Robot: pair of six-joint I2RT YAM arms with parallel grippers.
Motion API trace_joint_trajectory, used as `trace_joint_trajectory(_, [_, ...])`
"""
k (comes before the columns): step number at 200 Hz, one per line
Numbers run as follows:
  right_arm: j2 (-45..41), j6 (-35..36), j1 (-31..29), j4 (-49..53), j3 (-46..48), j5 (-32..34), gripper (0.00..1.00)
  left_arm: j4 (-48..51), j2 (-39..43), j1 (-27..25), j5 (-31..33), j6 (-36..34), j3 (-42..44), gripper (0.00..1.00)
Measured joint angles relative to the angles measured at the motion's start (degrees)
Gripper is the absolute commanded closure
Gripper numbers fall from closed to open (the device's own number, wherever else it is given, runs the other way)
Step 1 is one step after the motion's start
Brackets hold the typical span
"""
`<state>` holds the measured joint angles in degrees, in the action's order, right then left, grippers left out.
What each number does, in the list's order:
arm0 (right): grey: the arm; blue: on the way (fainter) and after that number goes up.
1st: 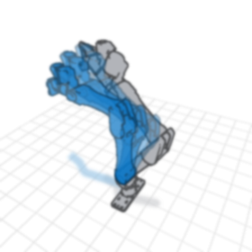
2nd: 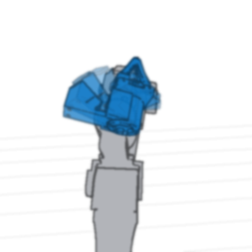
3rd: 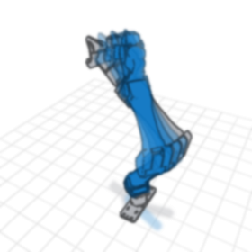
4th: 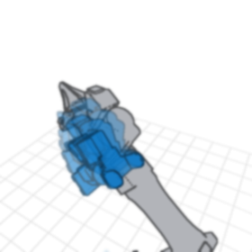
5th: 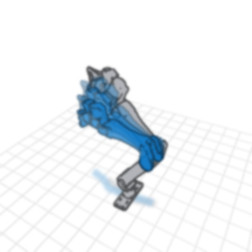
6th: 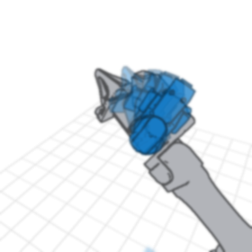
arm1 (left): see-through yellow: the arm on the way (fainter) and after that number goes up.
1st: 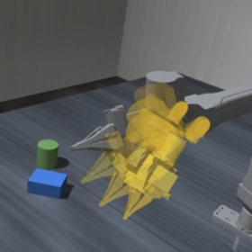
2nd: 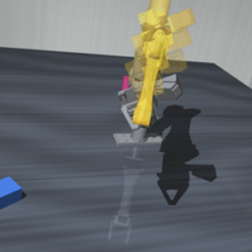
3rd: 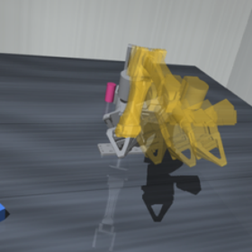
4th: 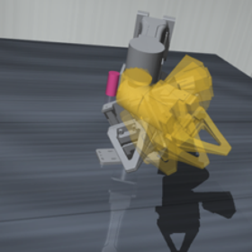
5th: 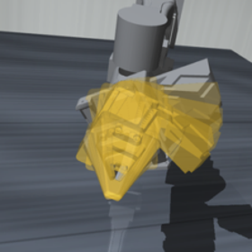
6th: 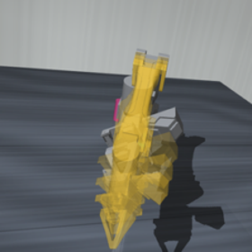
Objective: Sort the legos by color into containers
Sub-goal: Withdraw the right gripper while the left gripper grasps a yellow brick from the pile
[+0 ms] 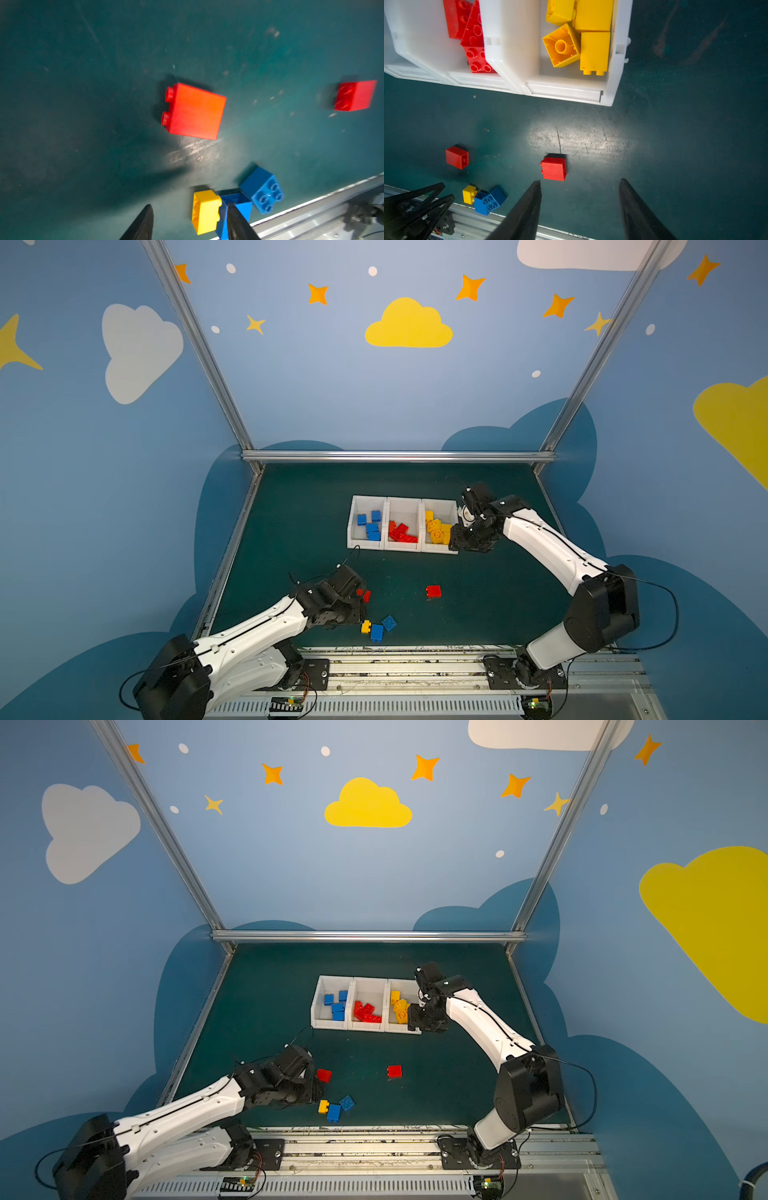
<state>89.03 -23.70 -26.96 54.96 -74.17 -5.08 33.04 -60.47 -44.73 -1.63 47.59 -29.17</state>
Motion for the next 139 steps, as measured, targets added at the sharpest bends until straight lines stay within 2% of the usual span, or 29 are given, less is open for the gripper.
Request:
trace_joint_trajectory(91, [-0.92, -1.68, 0.0, -2.08, 4.24, -0.02, 0.4, -0.52, -7.48, -4.48, -0.52, -0.59, -1.4, 0.46])
trace_joint_trajectory(139, [-1.55, -2.21, 0.0, -2.89, 5.57, -0.15, 0.4, 1.38, -11.63, -5.46, 0.02, -0.83, -4.81, 0.49])
